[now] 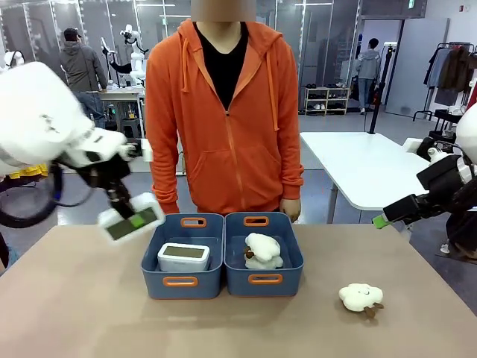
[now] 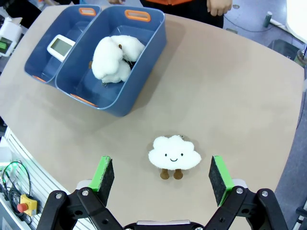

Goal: Sort the digital clocks into the basket.
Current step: Pick up the Digital clock from the table and place it into the empty Plastic storage basket.

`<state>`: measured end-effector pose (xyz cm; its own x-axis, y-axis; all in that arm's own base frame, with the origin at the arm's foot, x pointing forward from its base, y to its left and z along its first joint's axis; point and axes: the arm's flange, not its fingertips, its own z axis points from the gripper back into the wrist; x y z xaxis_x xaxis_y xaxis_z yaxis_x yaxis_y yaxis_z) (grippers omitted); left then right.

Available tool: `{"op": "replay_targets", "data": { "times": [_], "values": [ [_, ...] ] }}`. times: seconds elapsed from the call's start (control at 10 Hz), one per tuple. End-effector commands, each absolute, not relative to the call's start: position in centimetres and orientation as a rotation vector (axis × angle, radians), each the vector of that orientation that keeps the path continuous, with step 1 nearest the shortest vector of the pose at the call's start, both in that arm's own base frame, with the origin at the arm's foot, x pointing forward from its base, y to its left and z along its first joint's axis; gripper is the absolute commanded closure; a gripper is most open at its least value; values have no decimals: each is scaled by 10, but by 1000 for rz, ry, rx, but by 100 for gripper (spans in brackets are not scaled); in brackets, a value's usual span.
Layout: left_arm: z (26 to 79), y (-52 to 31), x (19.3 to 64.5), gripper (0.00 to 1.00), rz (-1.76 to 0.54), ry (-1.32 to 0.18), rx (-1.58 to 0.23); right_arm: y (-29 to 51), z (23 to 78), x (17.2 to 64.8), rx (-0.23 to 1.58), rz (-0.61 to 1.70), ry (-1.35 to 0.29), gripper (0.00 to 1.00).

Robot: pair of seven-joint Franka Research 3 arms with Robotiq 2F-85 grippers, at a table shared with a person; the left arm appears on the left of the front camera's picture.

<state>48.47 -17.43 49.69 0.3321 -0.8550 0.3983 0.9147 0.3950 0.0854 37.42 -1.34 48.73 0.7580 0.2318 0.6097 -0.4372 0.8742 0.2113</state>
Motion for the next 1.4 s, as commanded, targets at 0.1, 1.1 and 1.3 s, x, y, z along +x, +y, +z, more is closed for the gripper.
{"op": "replay_targets", "data": {
  "times": [0.1,1.1,1.3],
  "values": [
    [477,-221,519,49,-1069,-395,-150,-14,488,374,350,389,-608,0],
    [424,-266,539,16,-1061,-296,-118,-14,488,374,350,389,-608,0],
    [424,-264,534,1,-1069,-301,-104,-14,488,374,350,389,-608,0]
  ]
}}
